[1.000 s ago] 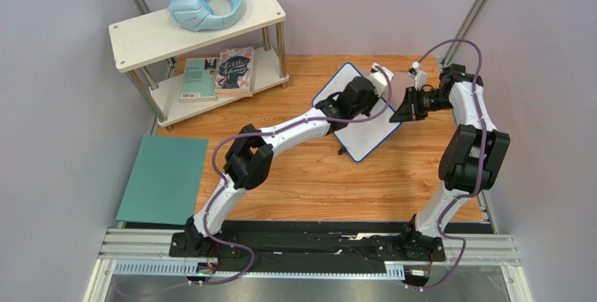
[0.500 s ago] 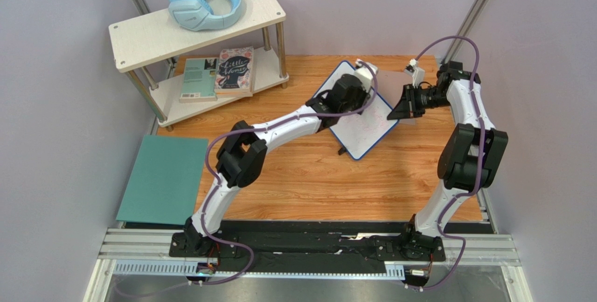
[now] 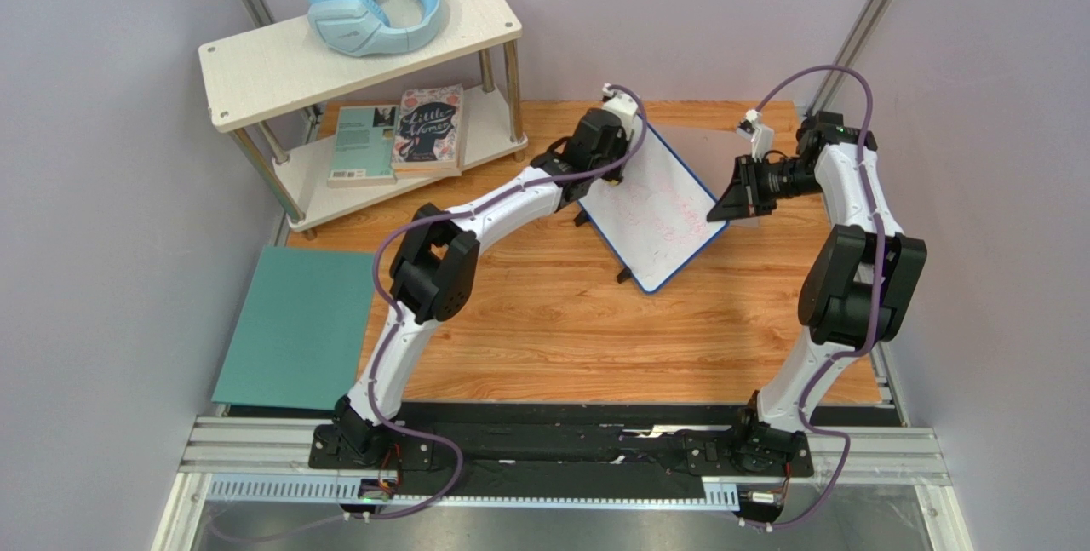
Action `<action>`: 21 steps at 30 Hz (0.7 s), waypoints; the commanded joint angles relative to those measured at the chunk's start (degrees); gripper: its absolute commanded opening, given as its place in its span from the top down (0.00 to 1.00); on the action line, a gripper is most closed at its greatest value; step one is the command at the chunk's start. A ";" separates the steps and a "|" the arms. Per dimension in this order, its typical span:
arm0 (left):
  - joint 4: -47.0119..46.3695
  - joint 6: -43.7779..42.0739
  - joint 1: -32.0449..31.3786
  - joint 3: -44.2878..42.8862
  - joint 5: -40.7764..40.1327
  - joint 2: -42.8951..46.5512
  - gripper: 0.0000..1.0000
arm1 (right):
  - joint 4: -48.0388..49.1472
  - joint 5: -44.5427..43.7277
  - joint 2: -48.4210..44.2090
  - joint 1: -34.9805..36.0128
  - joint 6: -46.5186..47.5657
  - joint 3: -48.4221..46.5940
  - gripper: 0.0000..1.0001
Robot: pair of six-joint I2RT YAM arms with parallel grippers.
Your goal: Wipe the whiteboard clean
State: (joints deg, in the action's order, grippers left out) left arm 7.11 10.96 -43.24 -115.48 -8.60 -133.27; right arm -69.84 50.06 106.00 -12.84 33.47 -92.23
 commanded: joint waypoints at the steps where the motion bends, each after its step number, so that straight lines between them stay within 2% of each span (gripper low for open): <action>1: -0.87 -6.47 -11.33 1.65 7.99 3.10 1.00 | -0.38 -3.92 1.23 1.77 7.66 -1.82 1.00; 5: -2.63 -6.83 -12.74 4.65 6.59 4.08 1.00 | -0.73 -3.48 1.76 1.77 7.83 -2.26 1.00; 9: -2.55 -4.12 -9.59 4.39 2.28 2.23 1.00 | -0.82 -3.48 1.85 1.77 7.75 -2.34 1.00; 15: 0.36 8.80 -1.50 5.35 -0.27 1.96 1.00 | -1.08 -4.53 1.58 1.77 8.53 -2.08 1.00; 21: 4.39 18.73 2.02 7.12 -1.43 2.58 1.00 | -1.08 -4.54 1.23 1.77 8.80 -1.47 1.00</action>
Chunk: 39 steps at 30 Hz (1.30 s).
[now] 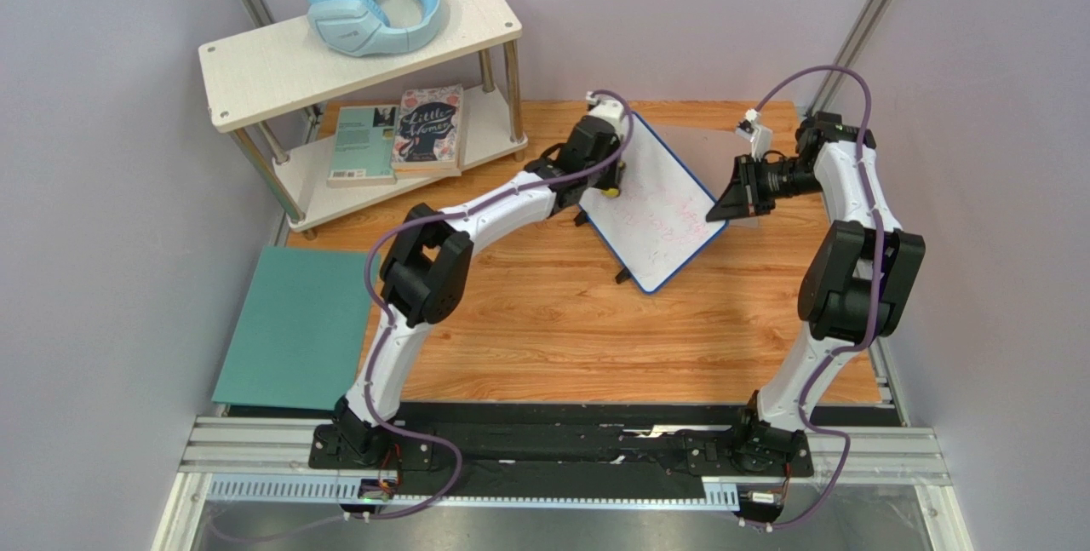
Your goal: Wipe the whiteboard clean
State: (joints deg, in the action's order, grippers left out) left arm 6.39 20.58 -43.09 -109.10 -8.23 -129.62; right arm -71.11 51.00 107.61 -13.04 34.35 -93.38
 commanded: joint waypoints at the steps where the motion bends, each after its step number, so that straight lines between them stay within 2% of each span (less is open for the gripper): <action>1: 5.82 9.22 1.70 -0.92 -1.09 -2.03 1.00 | 0.18 -5.39 -0.30 1.96 7.84 -0.31 1.00; 4: 6.70 8.70 0.04 -3.30 2.33 -3.44 1.00 | 0.18 -5.04 -0.21 1.96 7.66 -0.31 1.00; 7: 7.14 3.36 -3.65 -3.93 3.57 -3.27 1.00 | 0.18 -4.86 -0.21 1.96 7.49 -0.39 1.00; 15: -1.37 -0.63 -9.64 8.35 4.80 5.42 1.00 | 0.18 -4.42 -0.30 1.96 7.14 -0.92 1.00; 20: -6.04 2.00 -8.33 12.51 2.43 6.14 1.00 | 0.18 -4.07 -0.30 1.96 6.87 -0.84 1.00; 31: -1.57 12.98 1.33 1.44 0.94 -2.12 1.00 | 0.62 -5.30 -1.53 1.96 6.78 -0.04 1.00; 36: -2.26 16.24 1.52 -0.23 3.21 -4.05 1.00 | 0.71 -4.95 -1.27 1.96 7.05 0.48 1.00; 39: -3.23 17.57 -0.93 0.37 3.57 -4.23 1.00 | 0.80 -4.51 -1.26 1.96 6.96 0.83 1.00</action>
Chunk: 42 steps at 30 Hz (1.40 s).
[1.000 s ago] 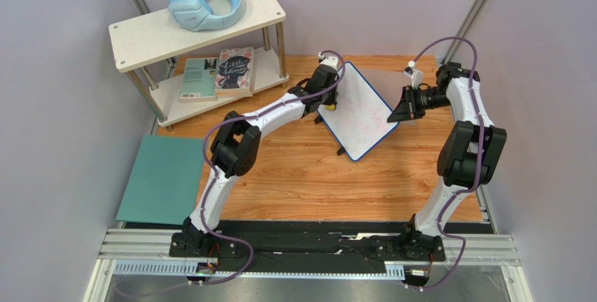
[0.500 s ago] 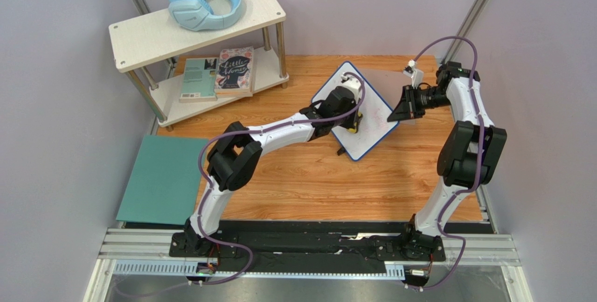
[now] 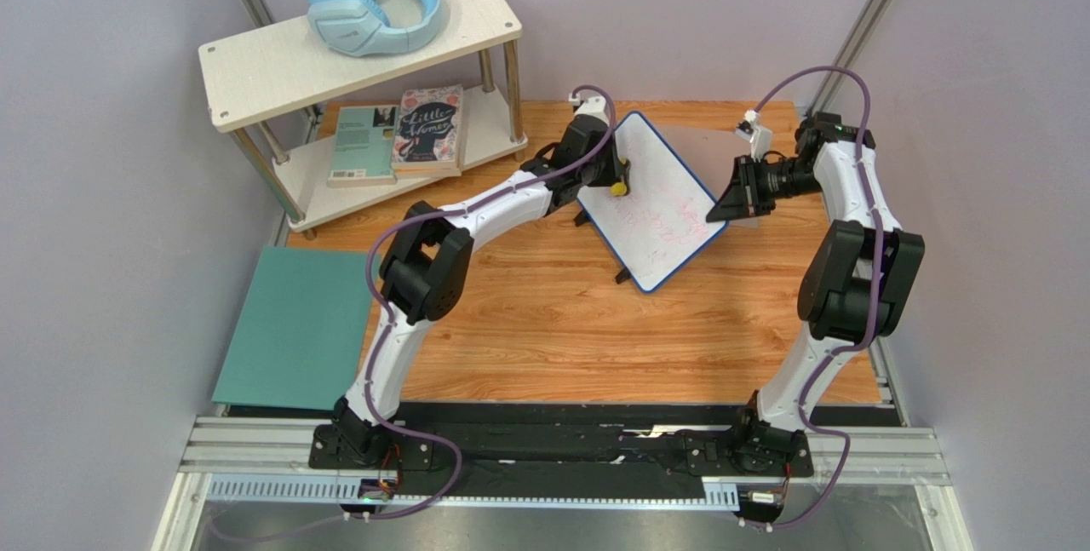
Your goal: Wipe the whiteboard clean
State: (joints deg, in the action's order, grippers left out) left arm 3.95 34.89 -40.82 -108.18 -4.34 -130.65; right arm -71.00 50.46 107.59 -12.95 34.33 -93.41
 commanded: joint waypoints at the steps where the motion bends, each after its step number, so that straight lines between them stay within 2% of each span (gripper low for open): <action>1: -1.13 2.81 -4.09 -0.54 -0.41 -3.12 1.00 | 0.86 -3.88 -1.42 1.88 6.90 0.94 1.00; 9: -1.84 4.30 -16.99 0.08 -2.08 -2.24 1.00 | 0.87 -4.31 -1.51 1.88 6.63 0.33 1.00; 14: 0.44 -1.66 -21.32 -4.66 -3.13 -3.73 1.00 | 0.34 -4.23 -1.33 1.88 6.54 -0.72 1.00; 18: 3.43 -7.11 -22.02 -9.41 -3.57 -4.96 1.00 | -0.45 -3.79 -0.72 1.88 6.19 -2.47 1.00; 24: 4.93 -18.71 -22.20 -9.24 -10.32 -4.96 1.00 | -1.60 -3.17 0.25 1.88 5.84 -4.77 1.00; 34: 5.28 -18.36 -16.32 -7.84 -16.22 -6.72 1.00 | -2.30 -2.64 0.08 1.88 6.28 -4.50 1.00; 40: -2.79 -28.90 -15.43 1.12 -15.44 -3.39 1.00 | -3.00 -2.12 0.43 1.88 6.54 -5.21 1.00; 42: -3.59 -29.44 -15.43 4.72 -13.95 -1.98 1.00 | -3.09 -1.77 0.51 1.88 6.54 -5.38 1.00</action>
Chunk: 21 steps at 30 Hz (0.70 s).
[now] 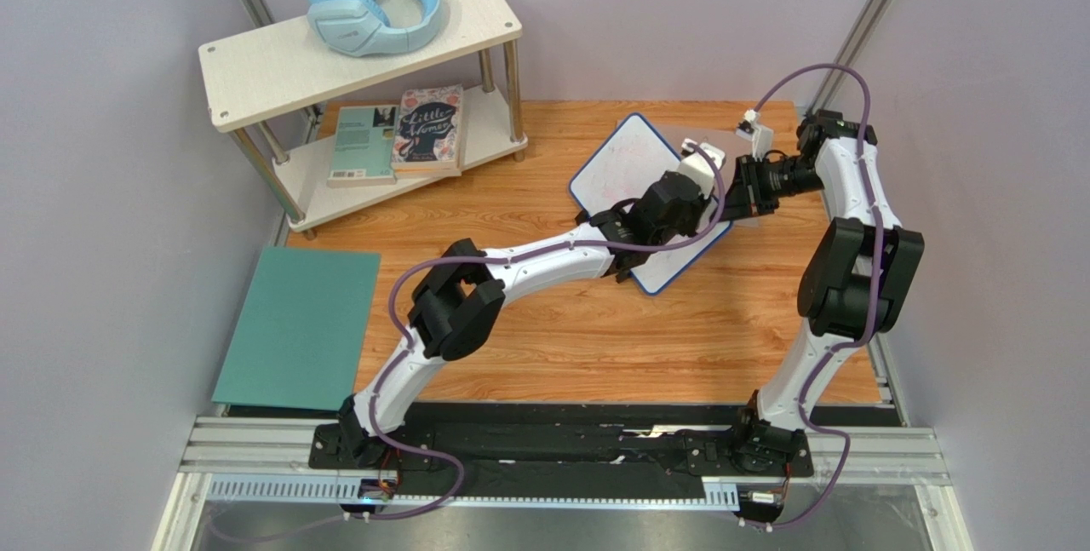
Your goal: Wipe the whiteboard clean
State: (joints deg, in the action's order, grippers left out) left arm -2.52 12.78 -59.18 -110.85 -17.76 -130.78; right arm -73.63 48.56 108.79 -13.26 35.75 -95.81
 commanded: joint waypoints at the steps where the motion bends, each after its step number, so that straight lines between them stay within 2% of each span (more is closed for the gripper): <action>1: 2.79 -7.07 2.93 8.36 0.00 -1.50 1.00 | -0.29 0.57 -0.60 2.18 5.04 -2.98 1.00; 5: -1.25 -5.66 2.49 14.59 5.35 0.88 1.00 | -0.29 1.54 -0.34 2.18 4.42 -3.33 1.00; 11: -4.68 -7.24 -2.08 17.94 8.26 1.40 1.00 | 0.24 1.46 0.10 2.18 4.42 -2.98 1.00; 21: -3.89 -10.67 -6.74 16.27 11.16 0.70 1.00 | -0.03 1.36 0.45 2.18 4.60 -3.42 1.00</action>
State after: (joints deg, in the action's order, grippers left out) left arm -14.94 2.26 -61.17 -96.44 -15.42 -126.10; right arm -74.83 49.21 109.43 -13.21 35.79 -96.40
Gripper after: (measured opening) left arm 0.039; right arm 0.050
